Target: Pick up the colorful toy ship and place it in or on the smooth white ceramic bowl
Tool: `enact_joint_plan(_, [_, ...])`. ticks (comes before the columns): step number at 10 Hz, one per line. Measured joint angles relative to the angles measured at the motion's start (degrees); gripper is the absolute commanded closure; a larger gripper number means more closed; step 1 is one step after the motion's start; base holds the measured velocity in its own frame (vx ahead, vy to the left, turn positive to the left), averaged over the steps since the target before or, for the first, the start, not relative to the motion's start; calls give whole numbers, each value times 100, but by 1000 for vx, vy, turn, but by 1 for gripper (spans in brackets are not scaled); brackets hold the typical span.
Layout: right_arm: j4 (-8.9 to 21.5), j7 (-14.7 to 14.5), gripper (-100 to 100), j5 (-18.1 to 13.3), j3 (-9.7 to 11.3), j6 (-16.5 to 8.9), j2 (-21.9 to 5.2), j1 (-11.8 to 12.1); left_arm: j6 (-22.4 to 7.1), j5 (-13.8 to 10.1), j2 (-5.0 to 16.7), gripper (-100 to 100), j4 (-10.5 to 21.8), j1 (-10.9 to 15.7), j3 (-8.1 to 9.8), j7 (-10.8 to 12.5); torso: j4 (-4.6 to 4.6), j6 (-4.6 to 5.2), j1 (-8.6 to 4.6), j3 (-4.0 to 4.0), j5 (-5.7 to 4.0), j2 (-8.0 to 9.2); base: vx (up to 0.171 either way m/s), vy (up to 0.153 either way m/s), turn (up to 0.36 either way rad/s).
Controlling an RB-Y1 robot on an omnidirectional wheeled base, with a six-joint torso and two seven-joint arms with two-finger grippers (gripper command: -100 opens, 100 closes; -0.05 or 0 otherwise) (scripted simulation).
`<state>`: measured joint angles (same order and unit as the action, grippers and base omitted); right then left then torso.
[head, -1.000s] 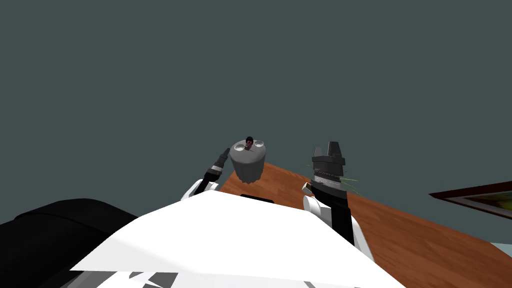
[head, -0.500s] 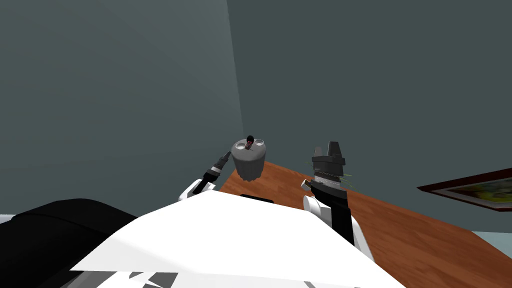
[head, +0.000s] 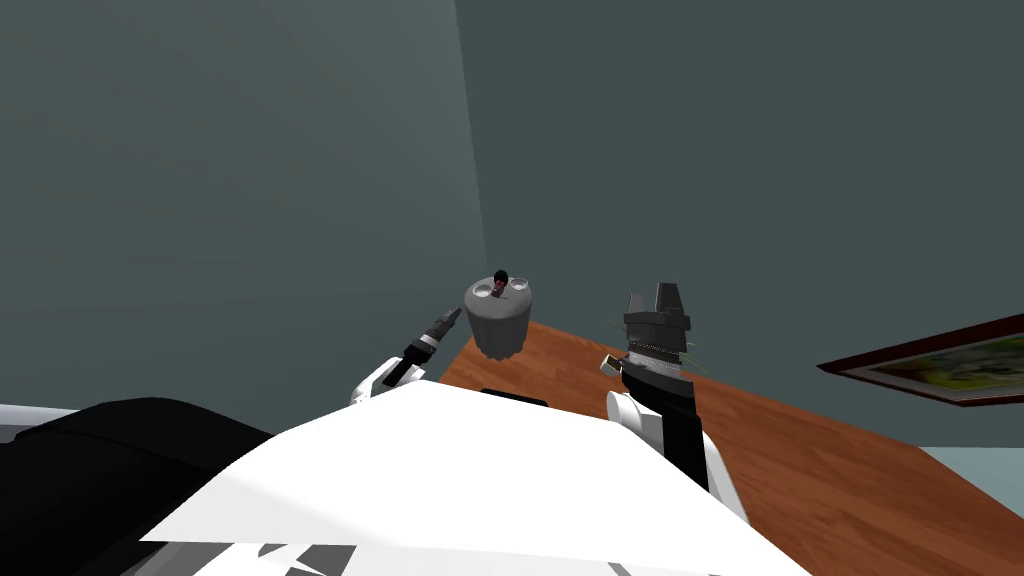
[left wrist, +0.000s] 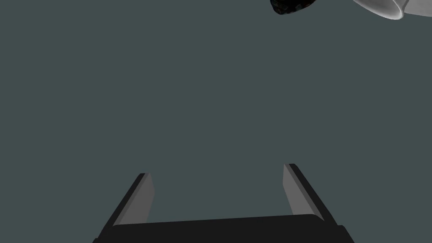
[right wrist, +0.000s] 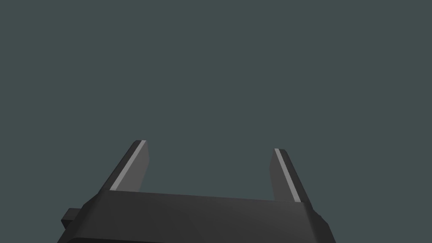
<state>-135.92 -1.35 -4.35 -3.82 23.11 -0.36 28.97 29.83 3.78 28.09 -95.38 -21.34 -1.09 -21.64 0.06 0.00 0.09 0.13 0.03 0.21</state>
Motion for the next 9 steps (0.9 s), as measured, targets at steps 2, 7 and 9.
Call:
enact_joint_plan(2, [0,0,0,0,0,0,0,0,103,54,232,-100,364,80,-18,-98,3,-1,5,7,1,11,-88,28,-34])
enact_joint_plan(7, [0,0,0,0,0,0,0,0,258,227,799,-100,1151,267,-78,-303,1,1,1,1,0,1,-64,19,-42])
enact_joint_plan(9, [0,0,0,0,0,0,0,0,311,278,1072,-100,1479,333,-81,-299,1,1,0,1,-1,0,-59,12,-51])
